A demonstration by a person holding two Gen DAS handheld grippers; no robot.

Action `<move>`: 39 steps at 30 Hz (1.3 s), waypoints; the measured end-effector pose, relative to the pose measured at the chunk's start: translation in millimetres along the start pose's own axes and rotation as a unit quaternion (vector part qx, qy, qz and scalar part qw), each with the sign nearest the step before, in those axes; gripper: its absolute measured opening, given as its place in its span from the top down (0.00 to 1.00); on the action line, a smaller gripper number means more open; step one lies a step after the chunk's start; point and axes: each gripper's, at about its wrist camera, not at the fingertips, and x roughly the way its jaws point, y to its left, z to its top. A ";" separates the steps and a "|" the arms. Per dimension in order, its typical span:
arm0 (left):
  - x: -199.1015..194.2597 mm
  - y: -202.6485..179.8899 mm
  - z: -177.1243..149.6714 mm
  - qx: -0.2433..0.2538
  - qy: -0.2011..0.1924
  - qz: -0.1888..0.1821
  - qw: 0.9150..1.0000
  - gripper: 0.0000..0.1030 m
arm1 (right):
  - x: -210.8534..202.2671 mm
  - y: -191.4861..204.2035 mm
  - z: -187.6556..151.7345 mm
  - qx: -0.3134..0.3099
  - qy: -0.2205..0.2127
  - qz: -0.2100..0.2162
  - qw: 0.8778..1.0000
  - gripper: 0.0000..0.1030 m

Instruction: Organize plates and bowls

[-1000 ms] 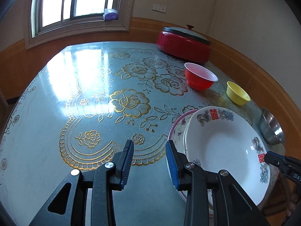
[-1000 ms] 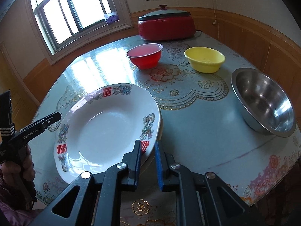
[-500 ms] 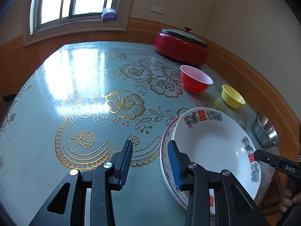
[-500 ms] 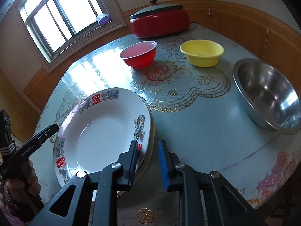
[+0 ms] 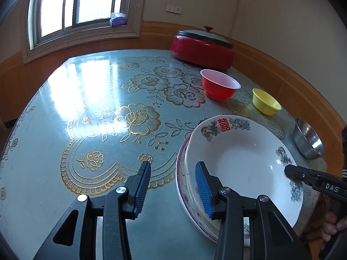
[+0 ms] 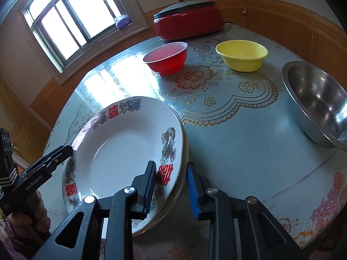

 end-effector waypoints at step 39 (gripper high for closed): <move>-26.4 -29.1 -8.7 0.024 -0.021 -0.026 0.999 0.35 | -48.3 2.1 -24.3 0.019 -0.039 -0.085 0.995 0.57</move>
